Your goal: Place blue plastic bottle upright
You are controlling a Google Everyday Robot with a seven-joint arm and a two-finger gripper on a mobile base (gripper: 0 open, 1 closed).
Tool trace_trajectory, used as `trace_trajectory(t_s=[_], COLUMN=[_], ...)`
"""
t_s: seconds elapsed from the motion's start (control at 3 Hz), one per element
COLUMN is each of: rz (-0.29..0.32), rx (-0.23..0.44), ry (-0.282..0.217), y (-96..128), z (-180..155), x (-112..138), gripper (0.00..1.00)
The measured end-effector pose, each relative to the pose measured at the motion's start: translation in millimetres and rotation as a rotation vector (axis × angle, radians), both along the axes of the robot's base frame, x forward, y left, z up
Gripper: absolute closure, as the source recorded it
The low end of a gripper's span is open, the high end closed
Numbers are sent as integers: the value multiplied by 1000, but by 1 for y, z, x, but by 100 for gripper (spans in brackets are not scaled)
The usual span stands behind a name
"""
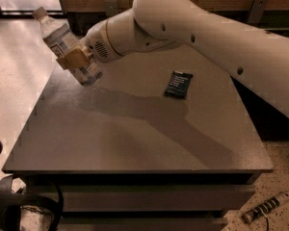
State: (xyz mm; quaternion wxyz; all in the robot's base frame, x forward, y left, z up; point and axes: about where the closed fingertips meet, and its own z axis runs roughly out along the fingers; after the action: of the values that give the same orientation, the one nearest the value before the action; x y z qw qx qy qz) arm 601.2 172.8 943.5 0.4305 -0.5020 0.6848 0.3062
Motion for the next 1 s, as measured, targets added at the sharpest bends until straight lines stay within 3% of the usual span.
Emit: trace_trajectory(t_s=[0.33,1.0], rz=[52,50], rx=[63,55], ry=[-35,-33], y=[14,15], z=[-12,-10], x=[-4,-5], gripper=[100,100])
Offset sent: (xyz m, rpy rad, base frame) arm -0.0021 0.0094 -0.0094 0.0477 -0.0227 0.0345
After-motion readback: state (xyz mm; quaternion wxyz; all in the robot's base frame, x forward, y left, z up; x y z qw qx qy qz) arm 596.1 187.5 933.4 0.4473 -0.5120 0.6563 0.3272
